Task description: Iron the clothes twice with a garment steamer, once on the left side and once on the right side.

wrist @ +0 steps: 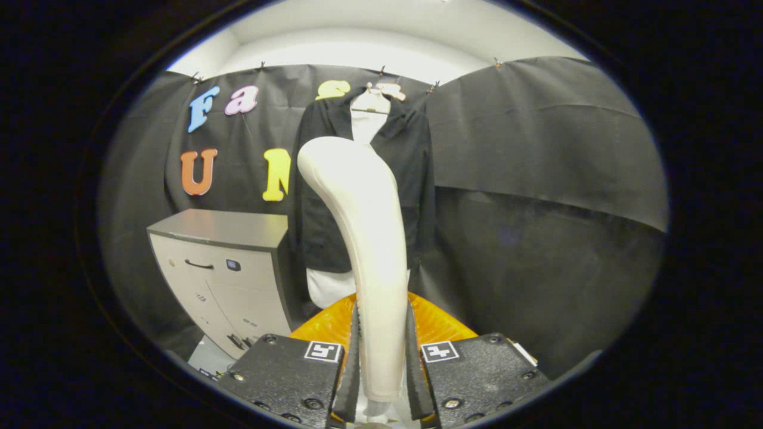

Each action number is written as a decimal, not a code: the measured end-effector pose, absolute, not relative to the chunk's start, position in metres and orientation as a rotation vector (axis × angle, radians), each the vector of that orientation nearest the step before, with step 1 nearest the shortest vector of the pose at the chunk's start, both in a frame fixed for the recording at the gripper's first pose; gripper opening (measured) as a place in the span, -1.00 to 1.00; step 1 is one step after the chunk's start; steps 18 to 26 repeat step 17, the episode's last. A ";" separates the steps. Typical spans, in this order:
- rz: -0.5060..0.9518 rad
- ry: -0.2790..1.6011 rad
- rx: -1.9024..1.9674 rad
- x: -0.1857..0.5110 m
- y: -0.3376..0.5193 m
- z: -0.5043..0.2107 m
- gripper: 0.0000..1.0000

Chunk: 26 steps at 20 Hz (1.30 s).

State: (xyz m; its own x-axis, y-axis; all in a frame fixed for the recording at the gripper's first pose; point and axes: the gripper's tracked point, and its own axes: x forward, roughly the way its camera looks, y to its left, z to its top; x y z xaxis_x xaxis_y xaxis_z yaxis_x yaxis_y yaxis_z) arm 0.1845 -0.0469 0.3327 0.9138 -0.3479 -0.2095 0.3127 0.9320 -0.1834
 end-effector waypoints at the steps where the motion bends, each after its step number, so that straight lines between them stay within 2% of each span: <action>1: -0.333 0.235 -0.148 0.177 -0.044 0.340 -0.28; 8: -0.222 0.162 -0.140 0.157 -0.038 0.388 -0.29; 17: -0.032 0.029 -0.126 0.138 -0.073 0.433 -0.28; 26: -0.032 0.029 -0.126 0.138 -0.073 0.433 -0.28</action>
